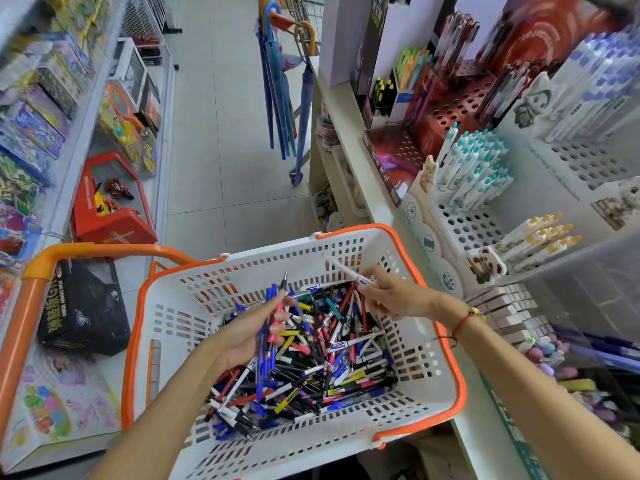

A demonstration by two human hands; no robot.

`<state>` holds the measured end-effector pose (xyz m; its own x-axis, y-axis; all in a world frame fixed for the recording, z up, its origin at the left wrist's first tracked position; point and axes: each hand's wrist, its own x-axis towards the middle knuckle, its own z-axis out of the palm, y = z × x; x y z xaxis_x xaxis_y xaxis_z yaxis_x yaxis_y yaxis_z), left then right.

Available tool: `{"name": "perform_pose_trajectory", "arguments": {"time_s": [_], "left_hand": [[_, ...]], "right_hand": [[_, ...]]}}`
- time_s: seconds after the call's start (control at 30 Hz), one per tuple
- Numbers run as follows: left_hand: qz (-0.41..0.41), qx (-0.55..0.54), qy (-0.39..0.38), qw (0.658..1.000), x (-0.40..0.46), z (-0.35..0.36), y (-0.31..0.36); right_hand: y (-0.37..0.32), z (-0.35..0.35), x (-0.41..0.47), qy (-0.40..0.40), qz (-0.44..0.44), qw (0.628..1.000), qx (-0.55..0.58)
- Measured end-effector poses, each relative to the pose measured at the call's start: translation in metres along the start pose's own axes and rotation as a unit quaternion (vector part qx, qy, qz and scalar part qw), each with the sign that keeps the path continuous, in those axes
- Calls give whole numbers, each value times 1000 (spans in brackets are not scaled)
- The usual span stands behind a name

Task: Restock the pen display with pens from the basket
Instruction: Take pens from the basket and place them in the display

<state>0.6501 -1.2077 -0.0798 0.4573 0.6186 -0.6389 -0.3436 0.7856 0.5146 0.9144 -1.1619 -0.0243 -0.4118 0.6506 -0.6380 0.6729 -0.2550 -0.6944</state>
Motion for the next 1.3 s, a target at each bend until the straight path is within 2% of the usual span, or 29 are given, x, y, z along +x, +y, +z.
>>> {"name": "perform_pose_trajectory", "arguments": {"time_s": [0.1,0.17,0.23,0.3,0.4,0.5,0.57,0.63,0.7,0.8,0.9,0.97,1.1,1.3], "left_hand": [[73,45,73,994,0,4,8],[94,100,92,986,0,7,15],[59,176,54,981,-2,14,22],[-4,233,0,973,-6,26,27],[-68,318,-23,945,-11,54,29],[-78,351,-62,931,-5,73,30],[-55,331,-79,939,4,83,29],[-37,312,-92,945,16,99,29],[-25,289,-124,949,27,122,28],[-20,284,-196,938,43,162,27],[-10,319,-256,912,50,203,25],[2,328,-269,906,53,232,19],[25,308,-271,912,47,284,1],[29,332,-300,894,28,335,-9]], "right_hand": [[-10,-11,-5,-126,11,991,-47],[-22,-12,-4,-251,41,962,-97],[-33,-5,-2,-344,49,928,-137],[-43,1,1,-354,41,923,-142],[-46,-1,4,-275,19,956,-96],[-31,-7,1,-165,35,986,-17],[-19,-8,-8,-67,40,997,21],[-9,-8,-23,66,34,996,41],[0,-6,-38,199,25,972,125],[10,-6,-65,355,34,895,269],[13,-13,-100,449,30,843,295],[15,-17,-126,512,33,809,288],[21,-24,-173,600,20,744,295],[27,-33,-220,671,7,682,292]]}}
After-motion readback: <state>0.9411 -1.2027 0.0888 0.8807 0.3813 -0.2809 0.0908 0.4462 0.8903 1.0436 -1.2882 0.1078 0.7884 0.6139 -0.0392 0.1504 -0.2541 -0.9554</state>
